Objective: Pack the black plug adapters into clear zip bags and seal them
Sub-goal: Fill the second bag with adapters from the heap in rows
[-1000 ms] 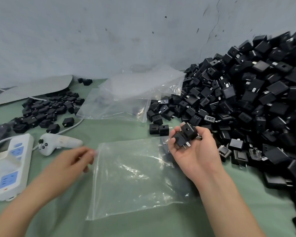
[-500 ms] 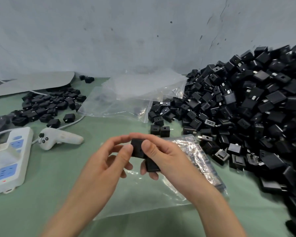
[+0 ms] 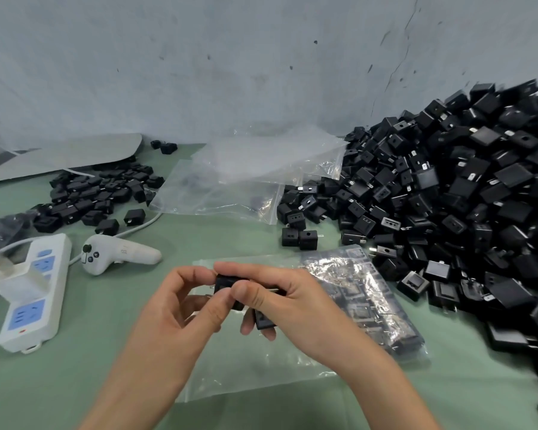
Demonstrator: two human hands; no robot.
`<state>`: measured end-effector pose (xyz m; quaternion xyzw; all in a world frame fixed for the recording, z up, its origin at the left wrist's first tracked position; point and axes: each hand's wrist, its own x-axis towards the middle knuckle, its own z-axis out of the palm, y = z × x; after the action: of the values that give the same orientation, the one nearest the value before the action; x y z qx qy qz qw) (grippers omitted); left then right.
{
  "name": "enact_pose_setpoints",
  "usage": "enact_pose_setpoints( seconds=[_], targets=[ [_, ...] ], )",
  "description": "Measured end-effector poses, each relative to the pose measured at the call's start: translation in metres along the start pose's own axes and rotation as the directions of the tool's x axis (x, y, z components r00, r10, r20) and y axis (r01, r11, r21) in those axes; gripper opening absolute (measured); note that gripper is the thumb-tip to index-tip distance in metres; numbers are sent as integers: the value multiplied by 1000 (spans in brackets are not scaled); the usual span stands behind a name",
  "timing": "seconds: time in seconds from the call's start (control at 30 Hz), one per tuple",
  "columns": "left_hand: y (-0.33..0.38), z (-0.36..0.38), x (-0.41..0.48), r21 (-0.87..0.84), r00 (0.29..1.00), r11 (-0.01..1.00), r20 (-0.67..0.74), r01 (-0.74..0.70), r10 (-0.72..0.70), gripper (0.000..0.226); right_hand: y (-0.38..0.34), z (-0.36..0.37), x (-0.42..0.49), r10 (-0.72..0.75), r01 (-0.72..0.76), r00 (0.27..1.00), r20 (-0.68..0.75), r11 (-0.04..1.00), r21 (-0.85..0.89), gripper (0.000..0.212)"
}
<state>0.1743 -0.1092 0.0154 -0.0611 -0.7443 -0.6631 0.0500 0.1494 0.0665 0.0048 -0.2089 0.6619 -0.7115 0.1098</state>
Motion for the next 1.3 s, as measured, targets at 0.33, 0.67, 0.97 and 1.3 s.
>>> enact_pose_setpoints(
  seconds=[0.33, 0.67, 0.97, 1.3],
  targets=[
    [-33, -69, 15, 284, 935, 914, -289, 288, -204, 13, -15, -41, -4, 87, -2, 823, -561, 989, 151, 20],
    [-40, -42, 9, 410, 973, 896, 73, 170, -218, 25, -6, -72, -11, 184, -2, 658, -730, 970, 242, 26],
    [-49, -65, 13, 676, 920, 687, 391, -268, -26, 51, 19, -80, -16, -166, -413, 759, -630, 626, -662, 36],
    [-43, -21, 55, 620, 735, 482, 674, -619, 75, 43, 27, -87, -16, -157, -417, 843, -515, 413, -809, 34]
  ],
)
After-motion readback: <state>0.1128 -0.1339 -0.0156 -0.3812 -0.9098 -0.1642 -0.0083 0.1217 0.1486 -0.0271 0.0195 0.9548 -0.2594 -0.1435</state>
